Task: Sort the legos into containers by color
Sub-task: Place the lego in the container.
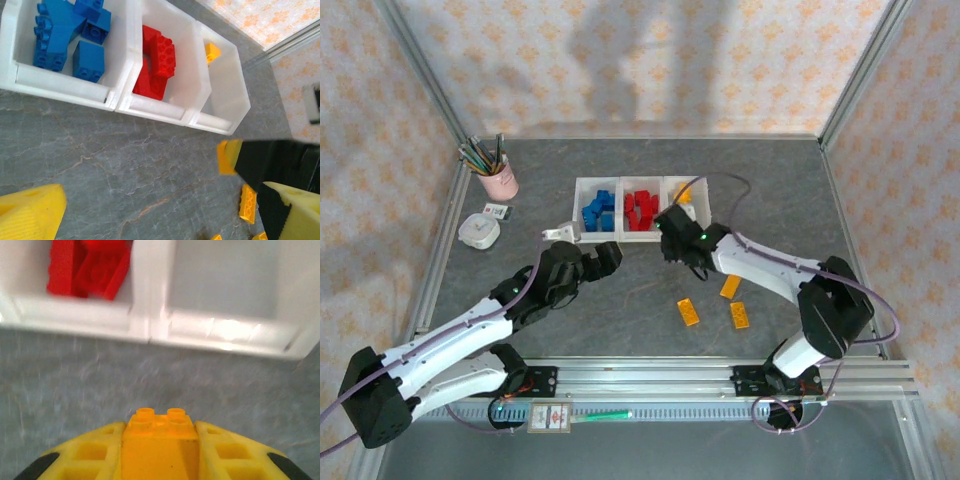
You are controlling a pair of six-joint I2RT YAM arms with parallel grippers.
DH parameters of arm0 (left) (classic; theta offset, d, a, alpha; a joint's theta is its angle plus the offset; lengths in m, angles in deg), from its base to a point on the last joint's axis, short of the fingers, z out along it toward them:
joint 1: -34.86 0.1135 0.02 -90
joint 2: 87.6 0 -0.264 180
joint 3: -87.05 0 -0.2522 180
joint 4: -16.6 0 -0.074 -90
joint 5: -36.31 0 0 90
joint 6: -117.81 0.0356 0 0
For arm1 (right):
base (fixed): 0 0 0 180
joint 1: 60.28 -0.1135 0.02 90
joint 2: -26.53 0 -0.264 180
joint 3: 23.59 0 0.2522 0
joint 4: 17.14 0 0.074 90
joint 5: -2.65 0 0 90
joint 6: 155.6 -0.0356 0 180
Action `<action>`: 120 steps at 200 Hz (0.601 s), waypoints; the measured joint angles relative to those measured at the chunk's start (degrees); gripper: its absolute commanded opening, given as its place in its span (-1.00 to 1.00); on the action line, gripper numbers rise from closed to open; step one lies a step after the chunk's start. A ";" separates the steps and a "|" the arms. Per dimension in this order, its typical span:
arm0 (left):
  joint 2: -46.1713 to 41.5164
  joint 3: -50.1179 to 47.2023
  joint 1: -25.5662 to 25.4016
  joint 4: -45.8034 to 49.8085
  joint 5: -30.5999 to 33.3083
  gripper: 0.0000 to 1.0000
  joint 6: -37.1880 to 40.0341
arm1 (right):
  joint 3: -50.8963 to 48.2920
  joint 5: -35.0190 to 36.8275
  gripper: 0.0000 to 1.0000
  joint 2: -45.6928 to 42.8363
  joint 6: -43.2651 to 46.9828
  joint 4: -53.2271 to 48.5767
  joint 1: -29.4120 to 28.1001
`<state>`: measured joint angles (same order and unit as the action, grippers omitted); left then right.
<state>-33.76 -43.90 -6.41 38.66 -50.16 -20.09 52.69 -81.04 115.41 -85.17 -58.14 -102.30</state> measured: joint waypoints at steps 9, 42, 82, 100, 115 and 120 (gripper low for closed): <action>0.63 0.70 0.00 -0.02 0.00 0.98 0.42 | 1.42 0.26 -0.38 0.11 0.42 -0.11 1.57; 3.41 3.30 0.00 -0.22 0.00 0.98 1.95 | 6.93 0.13 -0.39 3.23 2.03 0.59 6.43; 6.32 5.42 0.02 -0.55 0.00 0.98 3.45 | 13.38 -0.46 -0.42 12.68 3.89 2.43 11.04; 6.88 5.60 0.07 -0.66 0.00 0.98 3.78 | 14.88 -0.96 -0.42 15.98 4.46 3.04 12.46; 7.13 5.62 0.07 -0.81 0.00 0.98 4.09 | 16.00 -1.53 -0.42 18.43 4.72 3.32 13.25; 7.15 5.62 0.07 -0.83 0.00 0.98 4.15 | 16.37 -1.77 -0.42 19.12 4.81 3.37 13.44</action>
<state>-26.61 -38.28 -6.35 37.82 -50.16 -15.94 69.06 -82.81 134.53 -80.36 -54.78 -88.86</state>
